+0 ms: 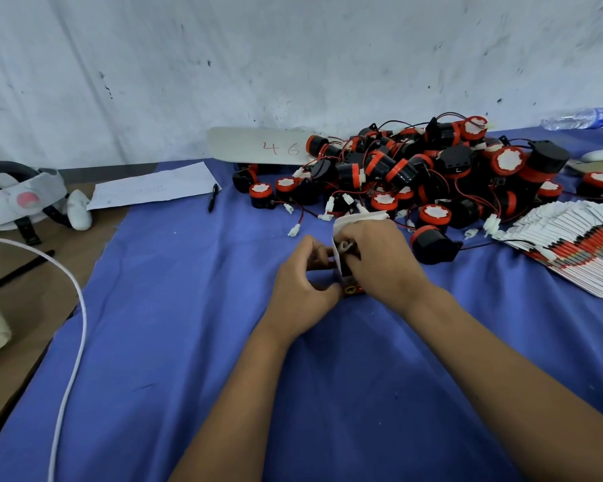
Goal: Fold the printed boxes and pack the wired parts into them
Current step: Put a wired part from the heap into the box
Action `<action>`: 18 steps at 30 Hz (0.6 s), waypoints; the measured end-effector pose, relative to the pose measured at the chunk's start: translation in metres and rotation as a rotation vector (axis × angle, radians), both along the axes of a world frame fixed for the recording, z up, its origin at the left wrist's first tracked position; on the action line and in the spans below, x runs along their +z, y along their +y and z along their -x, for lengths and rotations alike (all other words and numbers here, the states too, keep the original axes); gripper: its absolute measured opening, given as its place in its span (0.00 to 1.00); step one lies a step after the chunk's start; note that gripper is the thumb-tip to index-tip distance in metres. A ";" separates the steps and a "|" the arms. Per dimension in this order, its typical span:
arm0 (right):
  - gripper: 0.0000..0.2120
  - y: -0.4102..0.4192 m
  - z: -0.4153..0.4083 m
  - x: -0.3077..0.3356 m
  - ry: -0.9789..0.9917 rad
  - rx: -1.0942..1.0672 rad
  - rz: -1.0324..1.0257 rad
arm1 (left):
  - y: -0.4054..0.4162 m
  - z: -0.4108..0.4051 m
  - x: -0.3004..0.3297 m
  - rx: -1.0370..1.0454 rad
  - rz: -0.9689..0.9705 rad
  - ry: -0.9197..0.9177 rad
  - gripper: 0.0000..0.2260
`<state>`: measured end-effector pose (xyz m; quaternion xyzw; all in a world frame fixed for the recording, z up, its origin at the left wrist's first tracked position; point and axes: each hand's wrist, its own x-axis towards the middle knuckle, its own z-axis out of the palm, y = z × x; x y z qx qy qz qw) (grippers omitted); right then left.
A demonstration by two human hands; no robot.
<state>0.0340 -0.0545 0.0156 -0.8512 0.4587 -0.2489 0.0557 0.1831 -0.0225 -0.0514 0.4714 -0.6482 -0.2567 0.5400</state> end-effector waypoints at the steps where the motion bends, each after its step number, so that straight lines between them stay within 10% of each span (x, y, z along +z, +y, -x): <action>1: 0.07 0.000 -0.001 -0.001 -0.018 0.001 -0.011 | -0.001 0.001 -0.002 -0.002 -0.019 -0.014 0.16; 18: 0.09 -0.001 0.010 -0.011 -0.011 0.118 -0.088 | -0.009 0.000 -0.010 0.130 -0.049 -0.123 0.21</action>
